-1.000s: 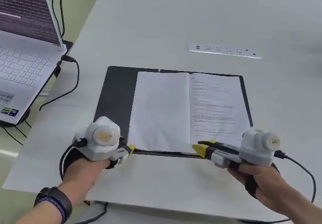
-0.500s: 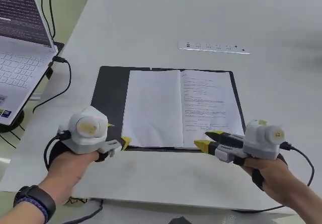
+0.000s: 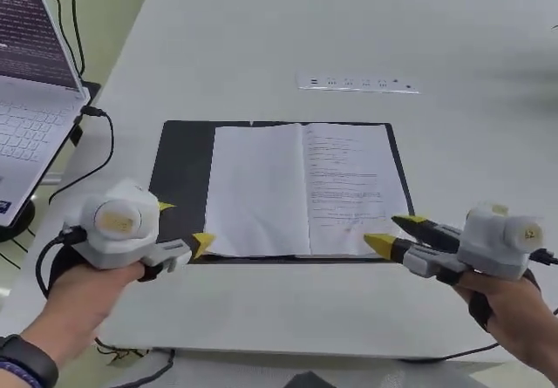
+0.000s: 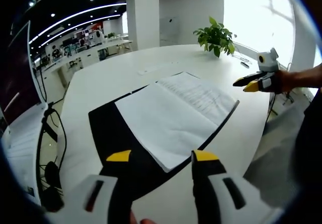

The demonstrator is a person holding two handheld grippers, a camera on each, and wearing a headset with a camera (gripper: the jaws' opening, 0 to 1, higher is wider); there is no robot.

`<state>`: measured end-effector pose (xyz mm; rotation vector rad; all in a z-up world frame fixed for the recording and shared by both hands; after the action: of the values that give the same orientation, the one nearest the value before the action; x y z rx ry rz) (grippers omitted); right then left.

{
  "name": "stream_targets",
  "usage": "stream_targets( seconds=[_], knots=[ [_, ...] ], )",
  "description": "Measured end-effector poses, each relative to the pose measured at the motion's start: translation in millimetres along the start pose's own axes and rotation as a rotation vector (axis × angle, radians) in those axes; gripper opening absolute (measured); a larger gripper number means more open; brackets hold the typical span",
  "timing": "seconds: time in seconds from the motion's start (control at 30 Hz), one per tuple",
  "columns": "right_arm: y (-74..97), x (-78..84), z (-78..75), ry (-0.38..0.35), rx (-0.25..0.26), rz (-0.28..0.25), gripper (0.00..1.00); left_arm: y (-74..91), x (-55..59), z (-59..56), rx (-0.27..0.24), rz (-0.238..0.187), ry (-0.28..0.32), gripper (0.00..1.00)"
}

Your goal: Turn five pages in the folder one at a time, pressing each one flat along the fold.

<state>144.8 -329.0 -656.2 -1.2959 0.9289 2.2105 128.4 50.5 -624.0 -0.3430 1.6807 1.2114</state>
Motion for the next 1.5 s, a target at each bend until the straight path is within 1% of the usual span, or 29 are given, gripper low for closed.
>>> stream_targets(
  seconds=[0.13,0.27,0.37,0.47,0.53,0.63,0.77,0.9,1.03,1.13,1.3,1.5],
  knots=[
    [13.1,-3.0,-0.6,0.006,0.026,-0.014,0.53,5.3,-3.0,0.0,-0.007,-0.010,0.003,0.48],
    [23.7,-1.2,1.3,0.013,0.047,-0.005,0.58,10.7,-5.0,-2.3,-0.006,-0.013,-0.002,0.50],
    [30.4,5.0,0.7,0.027,0.085,0.016,0.64,13.8,-2.8,-3.3,0.000,-0.010,0.022,0.54],
    [36.9,8.6,2.9,0.009,0.101,-0.001,0.65,18.5,0.4,-6.2,-0.005,-0.010,0.027,0.56],
    [41.2,10.1,5.2,-0.009,0.113,-0.014,0.65,22.8,1.2,-9.4,-0.003,-0.020,0.051,0.58],
    [46.6,11.5,8.2,-0.015,0.126,-0.021,0.66,28.1,2.9,-14.1,-0.006,-0.027,0.061,0.61],
    [50.0,12.3,11.4,-0.027,0.134,-0.038,0.72,31.0,5.9,-20.3,-0.002,-0.022,0.060,0.64],
    [50.1,11.4,13.5,-0.022,0.131,-0.039,0.72,31.1,4.0,-23.3,-0.005,-0.021,0.067,0.64],
    [52.6,10.1,13.5,-0.022,0.131,-0.042,0.72,28.9,-0.8,-25.5,-0.005,-0.022,0.066,0.64],
    [55.3,10.0,13.3,-0.028,0.133,-0.048,0.72,24.7,-6.9,-28.9,0.004,-0.021,0.054,0.64],
    [57.8,11.0,12.1,-0.024,0.133,-0.041,0.73,14.4,-15.3,-30.8,0.022,-0.027,0.040,0.64],
    [61.0,11.5,10.1,-0.025,0.132,-0.038,0.73,0.3,-26.6,-37.2,0.045,-0.041,0.025,0.64]
  ],
)
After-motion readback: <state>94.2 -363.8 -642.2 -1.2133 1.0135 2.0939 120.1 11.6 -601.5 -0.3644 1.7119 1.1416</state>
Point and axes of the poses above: the centre of the closed fingertips' face, and the gripper's own axes: y roughly backward along the fingers, z roughly to its left, x roughly out of its underside, the point moved 9 cm from there along y, roughly backward along the fingers, and after that the axes turned 6 degrees about -z, right-handed, at the moved point
